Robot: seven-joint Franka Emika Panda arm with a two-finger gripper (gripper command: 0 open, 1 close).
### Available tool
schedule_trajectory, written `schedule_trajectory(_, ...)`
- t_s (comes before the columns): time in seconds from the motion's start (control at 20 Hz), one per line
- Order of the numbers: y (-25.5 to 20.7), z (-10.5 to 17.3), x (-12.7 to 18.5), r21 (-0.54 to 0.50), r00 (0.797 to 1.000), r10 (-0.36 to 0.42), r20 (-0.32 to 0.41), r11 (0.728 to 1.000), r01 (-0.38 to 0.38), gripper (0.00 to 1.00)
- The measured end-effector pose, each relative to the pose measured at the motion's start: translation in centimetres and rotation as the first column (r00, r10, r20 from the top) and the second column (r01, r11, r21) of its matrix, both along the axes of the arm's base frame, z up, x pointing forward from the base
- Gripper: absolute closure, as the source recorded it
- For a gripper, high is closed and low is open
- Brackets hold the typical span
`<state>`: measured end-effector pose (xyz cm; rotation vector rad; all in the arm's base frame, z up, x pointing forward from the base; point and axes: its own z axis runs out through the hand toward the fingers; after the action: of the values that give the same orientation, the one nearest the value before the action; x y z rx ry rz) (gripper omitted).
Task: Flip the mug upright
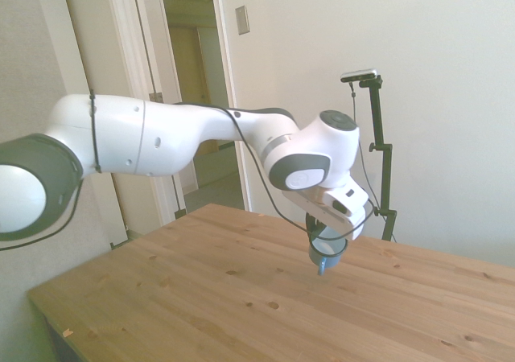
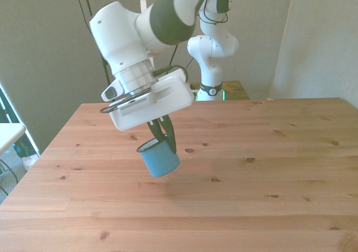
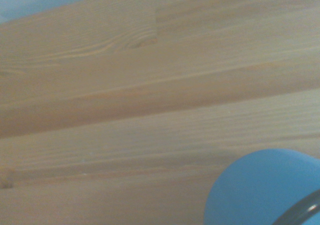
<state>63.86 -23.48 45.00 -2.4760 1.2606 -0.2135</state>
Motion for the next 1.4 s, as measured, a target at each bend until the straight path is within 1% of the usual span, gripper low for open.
schedule_trajectory(0.15,2.7,-0.8,-1.9,-0.104,0.999,-0.008,-0.046,0.995,0.003,1.0)
schedule_trajectory(0.25,4.5,-1.6,-3.6,-0.128,0.996,-0.003,-0.086,0.992,-0.008,1.0)
schedule_trajectory(0.45,6.6,-3.1,-6.0,-0.187,0.992,-0.006,-0.126,0.982,-0.018,1.0)
schedule_trajectory(0.7,8.1,-5.7,-7.0,-0.24,0.986,-0.014,-0.164,0.97,-0.026,1.0)
schedule_trajectory(0.9,9.0,-6.1,-7.0,-0.252,0.985,-0.023,-0.172,0.968,-0.021,1.0)
schedule_trajectory(0.95,9.1,-6.1,-7.0,-0.255,0.984,-0.029,-0.173,0.967,-0.017,0.0)
schedule_trajectory(1.4,9.0,-5.5,-6.5,-0.259,0.986,-0.047,-0.163,0.966,0.003,0.0)
